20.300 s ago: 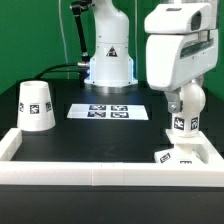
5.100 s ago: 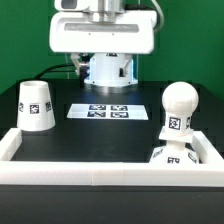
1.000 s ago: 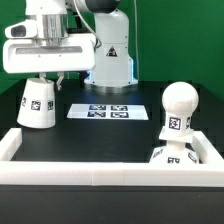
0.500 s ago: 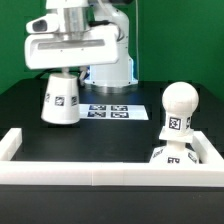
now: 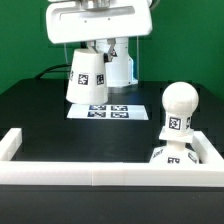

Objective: Assemble lamp

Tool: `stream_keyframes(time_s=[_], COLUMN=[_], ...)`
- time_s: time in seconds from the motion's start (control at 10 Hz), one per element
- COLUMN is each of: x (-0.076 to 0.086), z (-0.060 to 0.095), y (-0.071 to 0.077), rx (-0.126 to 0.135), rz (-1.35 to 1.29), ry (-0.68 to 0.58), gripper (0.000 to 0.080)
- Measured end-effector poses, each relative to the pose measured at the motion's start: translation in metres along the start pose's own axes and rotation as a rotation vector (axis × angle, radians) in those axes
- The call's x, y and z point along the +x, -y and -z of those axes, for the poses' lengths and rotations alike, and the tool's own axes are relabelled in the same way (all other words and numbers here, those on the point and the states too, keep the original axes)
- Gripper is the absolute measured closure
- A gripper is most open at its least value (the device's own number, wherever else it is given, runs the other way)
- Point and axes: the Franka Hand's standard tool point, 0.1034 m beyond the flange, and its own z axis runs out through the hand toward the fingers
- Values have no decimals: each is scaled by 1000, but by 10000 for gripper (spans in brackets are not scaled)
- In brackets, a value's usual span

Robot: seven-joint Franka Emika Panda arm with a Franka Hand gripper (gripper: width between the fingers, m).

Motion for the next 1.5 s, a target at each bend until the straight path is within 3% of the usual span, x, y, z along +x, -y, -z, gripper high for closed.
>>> stream_keyframes(time_s=[0.4, 0.5, 0.6, 0.9, 1.0, 1.3, 1.5], x=[-1, 4, 20, 55, 61, 59, 65], z=[0, 7, 21, 57, 61, 57, 62], y=[3, 21, 42, 103, 113, 110, 120], rx=[5, 32, 56, 79, 74, 72, 75], rz=[-9, -8, -16, -103, -112, -107, -112], ry=[10, 36, 36, 47, 38, 42, 31], gripper=[755, 755, 755, 755, 755, 755, 755])
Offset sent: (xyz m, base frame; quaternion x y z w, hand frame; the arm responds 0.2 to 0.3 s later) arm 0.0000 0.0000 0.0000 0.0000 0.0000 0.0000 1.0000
